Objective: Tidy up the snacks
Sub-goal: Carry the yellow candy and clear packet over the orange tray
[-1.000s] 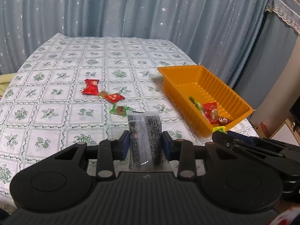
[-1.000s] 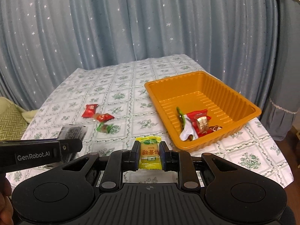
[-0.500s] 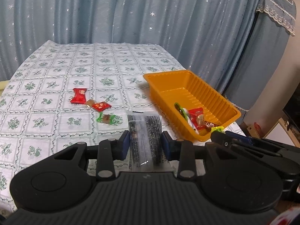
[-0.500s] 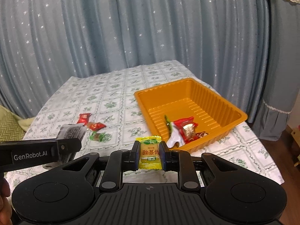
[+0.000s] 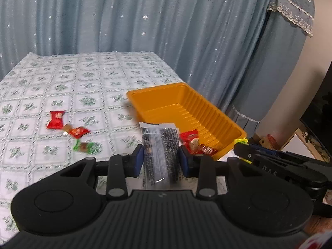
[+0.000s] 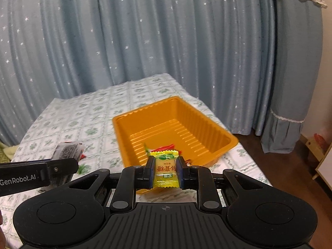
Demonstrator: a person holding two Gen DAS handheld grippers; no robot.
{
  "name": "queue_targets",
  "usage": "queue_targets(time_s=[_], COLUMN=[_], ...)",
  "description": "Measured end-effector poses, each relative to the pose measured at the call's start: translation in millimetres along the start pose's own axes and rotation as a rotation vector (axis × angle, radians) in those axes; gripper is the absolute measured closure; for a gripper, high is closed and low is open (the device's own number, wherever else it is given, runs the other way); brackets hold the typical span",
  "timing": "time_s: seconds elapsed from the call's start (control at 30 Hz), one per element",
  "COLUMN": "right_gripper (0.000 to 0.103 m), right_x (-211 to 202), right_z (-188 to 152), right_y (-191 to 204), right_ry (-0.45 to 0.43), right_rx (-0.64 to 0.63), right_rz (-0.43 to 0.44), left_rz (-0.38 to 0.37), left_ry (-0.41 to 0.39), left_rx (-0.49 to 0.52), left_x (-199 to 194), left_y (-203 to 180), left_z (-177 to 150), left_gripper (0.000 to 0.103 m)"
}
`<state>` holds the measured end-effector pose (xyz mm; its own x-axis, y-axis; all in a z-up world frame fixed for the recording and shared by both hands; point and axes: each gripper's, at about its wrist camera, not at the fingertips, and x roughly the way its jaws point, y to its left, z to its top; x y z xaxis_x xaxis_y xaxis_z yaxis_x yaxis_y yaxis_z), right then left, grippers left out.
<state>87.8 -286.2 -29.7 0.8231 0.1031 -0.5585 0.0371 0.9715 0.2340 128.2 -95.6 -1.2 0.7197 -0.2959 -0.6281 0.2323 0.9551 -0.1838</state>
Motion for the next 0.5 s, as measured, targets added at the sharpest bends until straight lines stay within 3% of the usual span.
queue_targets(time_s=[0.5], right_gripper=[0.081], right_x=[27], right_z=[28], right_y=[-29], right_ry=[-0.012], right_rx=[0.014], right_rz=[-0.015], left_rz=[-0.039], left_ry=[0.001], left_rx=[0.036], left_x=[44], left_y=[-26], left_z=[32], left_gripper=[0.07])
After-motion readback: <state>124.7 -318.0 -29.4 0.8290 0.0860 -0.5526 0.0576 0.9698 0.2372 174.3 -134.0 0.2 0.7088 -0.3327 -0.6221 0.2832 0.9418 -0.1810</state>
